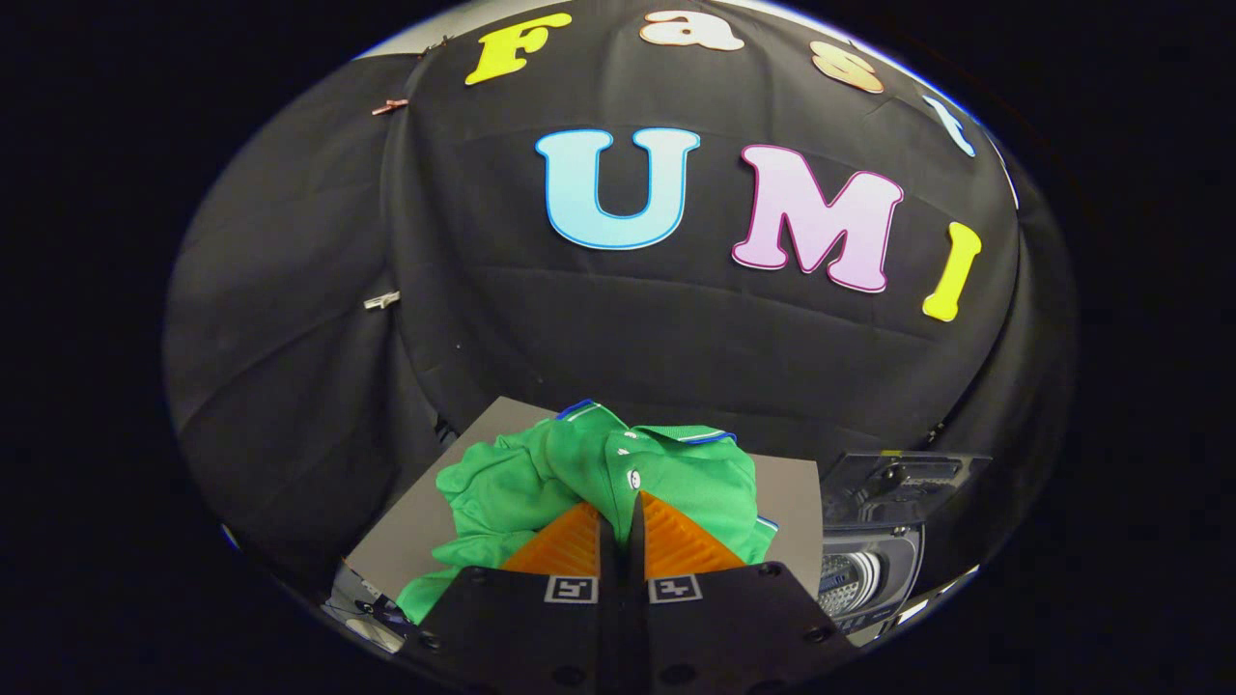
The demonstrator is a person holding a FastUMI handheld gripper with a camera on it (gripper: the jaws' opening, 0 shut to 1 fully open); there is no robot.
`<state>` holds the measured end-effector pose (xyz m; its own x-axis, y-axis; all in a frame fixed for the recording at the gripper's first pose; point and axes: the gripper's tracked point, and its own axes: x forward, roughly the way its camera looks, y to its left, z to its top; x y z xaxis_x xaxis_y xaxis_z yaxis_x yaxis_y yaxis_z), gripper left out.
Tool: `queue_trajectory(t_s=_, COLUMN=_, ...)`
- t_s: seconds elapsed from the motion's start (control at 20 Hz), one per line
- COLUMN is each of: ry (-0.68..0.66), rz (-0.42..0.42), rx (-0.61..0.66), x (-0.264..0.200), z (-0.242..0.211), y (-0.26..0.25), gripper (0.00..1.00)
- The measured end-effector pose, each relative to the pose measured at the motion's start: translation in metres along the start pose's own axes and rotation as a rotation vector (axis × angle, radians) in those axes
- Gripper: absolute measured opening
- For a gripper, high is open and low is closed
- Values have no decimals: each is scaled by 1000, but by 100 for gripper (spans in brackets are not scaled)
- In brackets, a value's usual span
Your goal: Put the clothes into the washing machine and then close the washing machine lid.
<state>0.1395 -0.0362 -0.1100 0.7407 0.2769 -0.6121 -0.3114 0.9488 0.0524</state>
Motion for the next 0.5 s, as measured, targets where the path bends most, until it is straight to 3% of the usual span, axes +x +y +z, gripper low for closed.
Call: queue_trajectory(t_s=0.5, ry=-8, rz=179, rx=51, x=-40, z=-5, y=-127, gripper=4)
